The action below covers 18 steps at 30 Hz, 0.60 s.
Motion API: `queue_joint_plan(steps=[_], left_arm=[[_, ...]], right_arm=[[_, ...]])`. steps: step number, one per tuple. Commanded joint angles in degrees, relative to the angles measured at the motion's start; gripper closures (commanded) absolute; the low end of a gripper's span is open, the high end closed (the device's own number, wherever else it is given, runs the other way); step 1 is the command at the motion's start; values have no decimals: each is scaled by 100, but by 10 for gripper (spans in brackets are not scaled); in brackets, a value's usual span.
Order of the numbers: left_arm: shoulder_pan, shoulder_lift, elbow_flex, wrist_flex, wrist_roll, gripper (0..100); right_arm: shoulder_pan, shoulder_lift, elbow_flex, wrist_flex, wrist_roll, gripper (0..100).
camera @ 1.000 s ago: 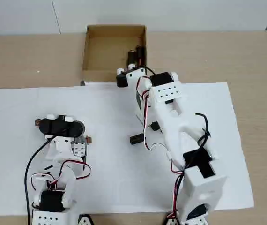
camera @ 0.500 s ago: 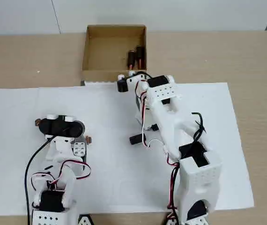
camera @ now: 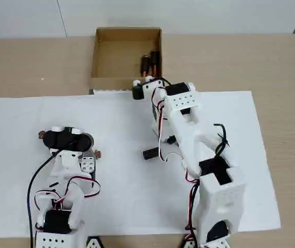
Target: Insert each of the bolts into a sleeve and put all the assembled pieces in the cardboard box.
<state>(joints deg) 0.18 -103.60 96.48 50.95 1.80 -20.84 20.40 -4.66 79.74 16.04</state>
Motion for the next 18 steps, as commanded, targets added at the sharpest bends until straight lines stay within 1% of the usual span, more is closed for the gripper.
queue_joint_plan(steps=[1,8,13,18], left_arm=[[-18,-79,-22,0,-9,994],[18,-79,-22,9,-26,994],[-9,-79,-22,9,-26,994],[-18,-79,-66,18,9,994]], right_arm=[[4,-857,-35,13,18,991],[22,-1596,-44,945,-26,994],[119,-2079,-35,1657,-888,992],[321,-2914,-35,1780,-1600,995]])
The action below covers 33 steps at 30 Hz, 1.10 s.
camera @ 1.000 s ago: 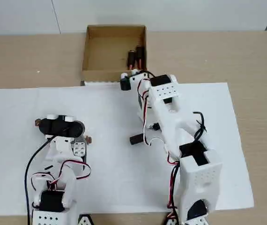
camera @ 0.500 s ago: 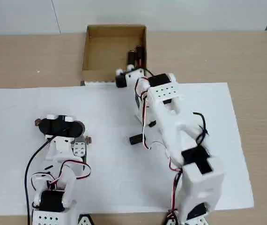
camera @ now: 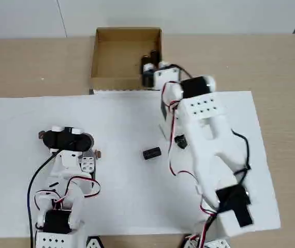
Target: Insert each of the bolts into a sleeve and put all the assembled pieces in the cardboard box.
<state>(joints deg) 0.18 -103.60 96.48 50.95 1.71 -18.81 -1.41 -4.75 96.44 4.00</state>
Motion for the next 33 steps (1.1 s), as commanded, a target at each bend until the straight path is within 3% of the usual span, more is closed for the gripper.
queue_joint_plan(steps=[1,10,16,23,33], left_arm=[[-26,-79,-119,35,18,994],[-457,299,-1666,1055,18,994],[-580,1899,-2914,1134,343,994],[-615,3631,-4295,1600,598,993],[-615,4598,-4804,1670,1503,993]], right_arm=[[163,-945,-26,92,-510,995],[796,-2220,492,92,-914,995],[1367,-2826,1442,-171,-932,995],[1499,-3495,2145,-593,-897,995],[2088,-3890,2804,-910,-888,995]])
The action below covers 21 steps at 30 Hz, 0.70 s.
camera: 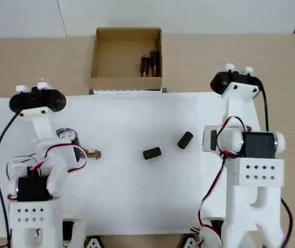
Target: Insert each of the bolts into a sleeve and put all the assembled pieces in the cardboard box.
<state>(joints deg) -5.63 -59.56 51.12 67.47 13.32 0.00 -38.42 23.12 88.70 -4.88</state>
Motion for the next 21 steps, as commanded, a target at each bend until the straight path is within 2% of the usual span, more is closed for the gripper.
queue_joint_plan(steps=[1,9,16,21], left_arm=[[-35,281,-268,35,466,993],[-598,1363,-391,-88,642,993],[-1275,2593,-1376,-79,651,993],[-1415,3429,-2035,141,651,990]], right_arm=[[268,-207,53,-136,0,995],[356,-215,158,-145,343,995],[321,-215,158,-215,325,995],[338,-180,167,-418,316,995]])
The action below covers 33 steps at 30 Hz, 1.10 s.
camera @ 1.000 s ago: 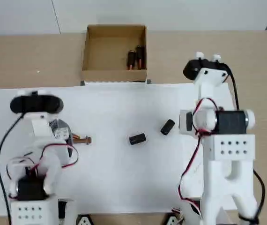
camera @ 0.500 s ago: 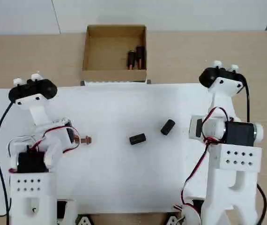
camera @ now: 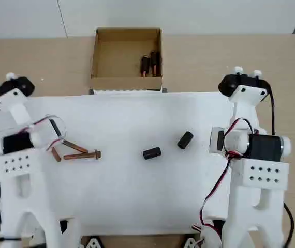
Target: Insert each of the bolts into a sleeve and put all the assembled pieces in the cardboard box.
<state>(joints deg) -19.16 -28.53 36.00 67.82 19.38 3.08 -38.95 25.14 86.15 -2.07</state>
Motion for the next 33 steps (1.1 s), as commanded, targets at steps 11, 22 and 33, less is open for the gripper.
queue_joint_plan(steps=[11,22,33], left_arm=[[-53,1618,-1508,932,26,989],[-176,1723,-1490,624,35,918],[-607,2541,-1481,202,-149,917]], right_arm=[[40,-154,695,-980,44,995],[48,-154,782,-1042,70,995],[22,-136,791,-1042,70,995]])
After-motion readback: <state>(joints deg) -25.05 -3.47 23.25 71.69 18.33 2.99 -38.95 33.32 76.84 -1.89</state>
